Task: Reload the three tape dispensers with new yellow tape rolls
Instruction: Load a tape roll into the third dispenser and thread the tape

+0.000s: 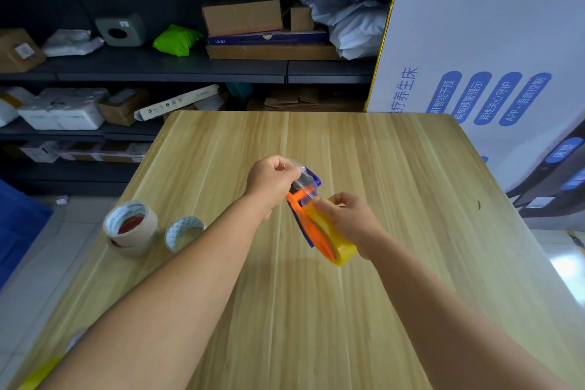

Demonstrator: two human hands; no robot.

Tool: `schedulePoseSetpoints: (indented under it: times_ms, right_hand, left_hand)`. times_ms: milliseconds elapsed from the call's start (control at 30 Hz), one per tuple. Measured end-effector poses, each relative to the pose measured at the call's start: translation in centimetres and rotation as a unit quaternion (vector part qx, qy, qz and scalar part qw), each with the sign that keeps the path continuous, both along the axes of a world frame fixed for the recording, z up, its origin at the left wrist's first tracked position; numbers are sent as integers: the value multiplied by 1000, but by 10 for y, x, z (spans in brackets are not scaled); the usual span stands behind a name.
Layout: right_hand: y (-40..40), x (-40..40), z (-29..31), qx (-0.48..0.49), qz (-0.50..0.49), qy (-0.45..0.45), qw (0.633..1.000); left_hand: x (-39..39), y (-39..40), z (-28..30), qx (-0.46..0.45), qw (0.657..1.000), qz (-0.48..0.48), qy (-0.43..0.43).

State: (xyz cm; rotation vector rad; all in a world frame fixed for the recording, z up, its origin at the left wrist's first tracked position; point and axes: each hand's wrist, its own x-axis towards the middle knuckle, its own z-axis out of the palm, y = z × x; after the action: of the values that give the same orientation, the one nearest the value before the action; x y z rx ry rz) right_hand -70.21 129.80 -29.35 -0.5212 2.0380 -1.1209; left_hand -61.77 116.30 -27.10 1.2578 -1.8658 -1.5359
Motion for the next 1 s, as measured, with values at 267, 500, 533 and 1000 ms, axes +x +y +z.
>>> schedulePoseSetpoints:
  times_ms: [267, 500, 533, 1000]
  right_hand:
    - [3, -3, 6, 5, 8, 0, 1000]
    - [1, -7, 2, 38, 48, 13, 998]
    - [1, -7, 1, 37, 47, 13, 998]
    - [8, -1, -4, 20, 30, -32, 999]
  left_hand:
    - [3, 2, 3, 34, 997, 64, 3]
    - [6, -1, 5, 17, 997, 67, -18]
    - [7, -2, 5, 41, 996, 77, -13]
    - [15, -5, 11, 154, 987, 45, 24]
